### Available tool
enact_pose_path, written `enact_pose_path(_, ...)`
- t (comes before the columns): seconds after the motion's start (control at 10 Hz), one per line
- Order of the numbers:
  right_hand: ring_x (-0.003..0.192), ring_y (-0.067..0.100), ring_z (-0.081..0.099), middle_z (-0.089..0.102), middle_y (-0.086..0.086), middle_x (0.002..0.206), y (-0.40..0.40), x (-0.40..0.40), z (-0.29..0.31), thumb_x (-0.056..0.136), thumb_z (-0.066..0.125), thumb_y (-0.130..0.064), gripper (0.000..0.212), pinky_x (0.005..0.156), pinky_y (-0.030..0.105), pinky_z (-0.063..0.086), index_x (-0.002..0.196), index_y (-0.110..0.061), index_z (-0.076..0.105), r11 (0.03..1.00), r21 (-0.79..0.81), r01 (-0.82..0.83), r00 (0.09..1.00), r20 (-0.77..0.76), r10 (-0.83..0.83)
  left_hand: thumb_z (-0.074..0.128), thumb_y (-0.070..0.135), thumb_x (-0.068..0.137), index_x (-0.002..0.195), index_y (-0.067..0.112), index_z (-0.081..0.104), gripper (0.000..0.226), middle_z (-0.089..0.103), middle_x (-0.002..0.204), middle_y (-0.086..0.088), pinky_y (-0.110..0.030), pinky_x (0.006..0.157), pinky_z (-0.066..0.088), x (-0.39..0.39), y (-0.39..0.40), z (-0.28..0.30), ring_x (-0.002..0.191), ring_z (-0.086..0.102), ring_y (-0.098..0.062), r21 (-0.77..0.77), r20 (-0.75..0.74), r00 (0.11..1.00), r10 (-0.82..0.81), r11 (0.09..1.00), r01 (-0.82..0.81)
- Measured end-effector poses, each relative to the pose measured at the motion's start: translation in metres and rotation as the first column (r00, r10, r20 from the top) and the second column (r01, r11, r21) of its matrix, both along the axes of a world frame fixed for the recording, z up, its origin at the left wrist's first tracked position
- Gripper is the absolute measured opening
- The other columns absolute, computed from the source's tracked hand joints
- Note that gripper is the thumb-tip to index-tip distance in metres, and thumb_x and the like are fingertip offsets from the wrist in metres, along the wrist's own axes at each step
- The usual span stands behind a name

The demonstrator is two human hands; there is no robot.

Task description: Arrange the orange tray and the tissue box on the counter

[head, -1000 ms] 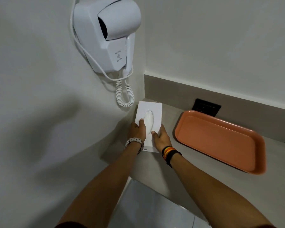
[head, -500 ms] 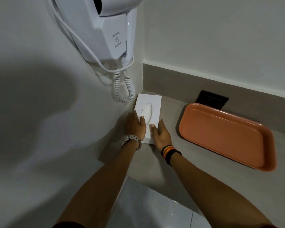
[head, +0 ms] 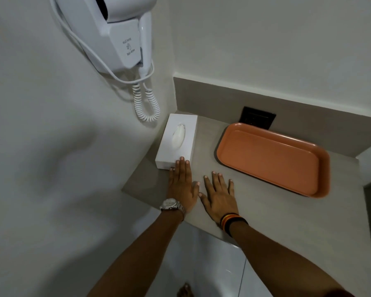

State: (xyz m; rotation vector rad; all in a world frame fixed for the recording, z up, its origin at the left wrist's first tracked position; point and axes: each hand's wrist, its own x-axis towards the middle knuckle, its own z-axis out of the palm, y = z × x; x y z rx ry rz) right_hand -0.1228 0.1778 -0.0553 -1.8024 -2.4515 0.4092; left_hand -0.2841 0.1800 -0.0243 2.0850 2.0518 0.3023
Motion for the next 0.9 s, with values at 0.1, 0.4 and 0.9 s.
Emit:
enact_pose_path(0.1, 0.157, 0.023, -0.002, 0.001, 0.005, 0.17, -0.002, 0.002, -0.002, 0.1, 0.013, -0.062, 0.07, 0.124, 0.055, -0.005, 0.161, -0.028, 0.008, 1.0, 0.001, 0.001, 1.0, 0.001, -0.001, 0.034, 0.046, 0.098, 0.158, 0.009, -0.008, 0.083, -0.016, 0.167, -0.01, -0.039, 0.122, -0.016, -0.007, 0.003, 0.001, 0.155, -0.015, -0.025, -0.026, -0.063, 0.998, 0.001, 1.0, -0.003)
enact_pose_path(0.4, 0.157, 0.022, 0.006, 0.01, 0.003, 0.169, -0.002, 0.004, -0.009, 0.101, 0.015, -0.063, 0.067, 0.125, 0.055, 0.003, 0.16, -0.03, 0.015, 0.998, 0.065, 0.023, 1.0, -0.01, -0.023, 0.034, 0.048, 0.098, 0.157, 0.009, -0.014, 0.086, -0.02, 0.167, -0.011, -0.048, 0.124, -0.012, -0.047, 0.05, 0.008, 0.155, -0.015, -0.028, -0.111, -0.15, 0.988, -0.03, 0.994, 0.013)
enact_pose_path(0.9, 0.157, 0.022, -0.002, 0.003, 0.004, 0.17, 0.003, 0.003, 0.004, 0.101, 0.019, -0.059, 0.068, 0.125, 0.052, -0.005, 0.161, -0.028, 0.009, 1.0, -0.028, -0.004, 0.999, -0.038, 0.003, 0.029, 0.058, 0.098, 0.158, 0.01, -0.013, 0.087, -0.019, 0.167, -0.012, -0.048, 0.124, -0.009, -0.046, 0.075, 0.032, 0.155, -0.013, -0.029, -0.163, -0.119, 0.992, 0.044, 0.985, -0.063)
